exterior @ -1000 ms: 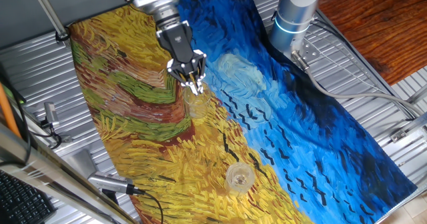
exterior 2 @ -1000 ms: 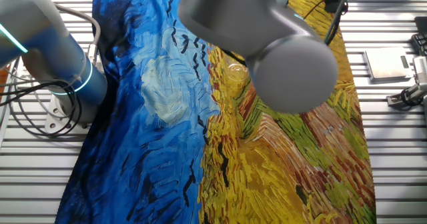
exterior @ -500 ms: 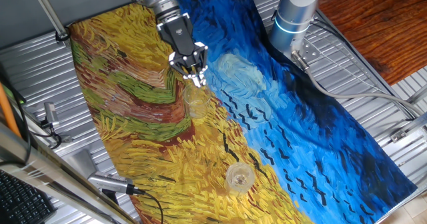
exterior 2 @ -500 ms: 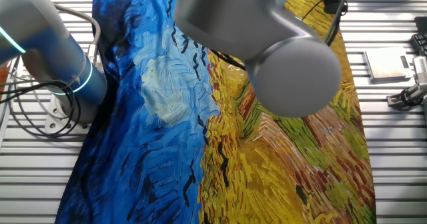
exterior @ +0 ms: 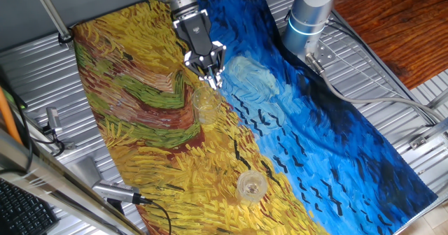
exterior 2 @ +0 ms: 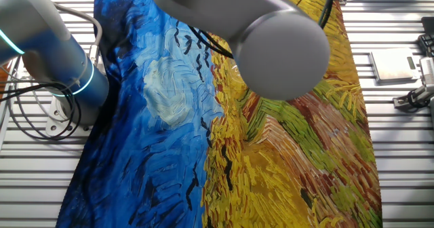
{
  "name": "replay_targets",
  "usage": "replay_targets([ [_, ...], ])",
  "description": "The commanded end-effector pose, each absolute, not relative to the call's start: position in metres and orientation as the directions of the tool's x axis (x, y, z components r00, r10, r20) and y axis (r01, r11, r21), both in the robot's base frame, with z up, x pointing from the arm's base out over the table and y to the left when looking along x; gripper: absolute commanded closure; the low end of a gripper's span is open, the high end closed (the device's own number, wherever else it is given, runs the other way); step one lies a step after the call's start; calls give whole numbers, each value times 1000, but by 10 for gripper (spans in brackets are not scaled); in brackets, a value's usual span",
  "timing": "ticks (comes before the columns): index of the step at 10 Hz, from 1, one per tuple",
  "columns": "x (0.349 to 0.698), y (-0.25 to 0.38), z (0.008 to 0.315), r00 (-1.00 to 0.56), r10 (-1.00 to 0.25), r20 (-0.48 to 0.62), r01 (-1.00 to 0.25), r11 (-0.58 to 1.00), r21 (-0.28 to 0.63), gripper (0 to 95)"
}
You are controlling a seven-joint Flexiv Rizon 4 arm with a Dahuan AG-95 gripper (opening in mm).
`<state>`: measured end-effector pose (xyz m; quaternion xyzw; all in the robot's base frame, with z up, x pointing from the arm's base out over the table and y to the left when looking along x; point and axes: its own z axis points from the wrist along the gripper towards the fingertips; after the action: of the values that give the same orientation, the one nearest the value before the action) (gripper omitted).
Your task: Stir the beaker with a glass rod
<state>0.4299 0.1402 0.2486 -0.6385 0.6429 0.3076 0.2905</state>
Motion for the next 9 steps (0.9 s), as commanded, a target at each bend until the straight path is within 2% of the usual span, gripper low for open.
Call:
replay_targets([
  [1,432,143,246,-19,-652,-758,-1000,-2,26,950],
  [9,434,146,244,-20,-681,-732,-1000,6,22,950],
])
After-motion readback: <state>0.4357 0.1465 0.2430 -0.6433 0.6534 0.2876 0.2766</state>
